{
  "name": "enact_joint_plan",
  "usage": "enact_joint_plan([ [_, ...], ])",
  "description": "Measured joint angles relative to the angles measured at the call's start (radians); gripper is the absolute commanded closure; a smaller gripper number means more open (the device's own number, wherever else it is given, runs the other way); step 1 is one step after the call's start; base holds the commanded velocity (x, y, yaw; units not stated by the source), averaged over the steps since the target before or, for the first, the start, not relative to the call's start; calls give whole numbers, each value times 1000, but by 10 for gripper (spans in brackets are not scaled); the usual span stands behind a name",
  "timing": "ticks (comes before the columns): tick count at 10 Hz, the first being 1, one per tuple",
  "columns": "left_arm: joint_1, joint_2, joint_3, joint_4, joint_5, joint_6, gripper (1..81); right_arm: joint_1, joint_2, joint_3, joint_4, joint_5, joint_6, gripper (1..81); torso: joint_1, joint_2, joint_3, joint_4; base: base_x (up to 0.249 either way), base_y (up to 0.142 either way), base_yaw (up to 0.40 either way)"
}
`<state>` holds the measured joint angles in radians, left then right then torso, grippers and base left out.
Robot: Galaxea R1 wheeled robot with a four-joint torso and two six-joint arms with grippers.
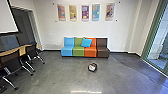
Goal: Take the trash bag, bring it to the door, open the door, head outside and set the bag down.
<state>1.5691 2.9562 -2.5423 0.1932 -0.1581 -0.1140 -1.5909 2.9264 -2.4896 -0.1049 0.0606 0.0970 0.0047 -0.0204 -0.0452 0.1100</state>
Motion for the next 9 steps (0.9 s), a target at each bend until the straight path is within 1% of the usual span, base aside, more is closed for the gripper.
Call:
enact_joint_plan([
  [3, 0, 0, 0, 0, 0, 0, 10, 0, 0, 0, 0, 0, 0, 10, 0, 0, 0, 0, 161, -70, 0],
  [9, -2, 1, 1, 0, 0, 0, 10, 0, 0, 0, -1, 0, -3, 10, 0, 0, 0, 0, 166, 0, 0],
])
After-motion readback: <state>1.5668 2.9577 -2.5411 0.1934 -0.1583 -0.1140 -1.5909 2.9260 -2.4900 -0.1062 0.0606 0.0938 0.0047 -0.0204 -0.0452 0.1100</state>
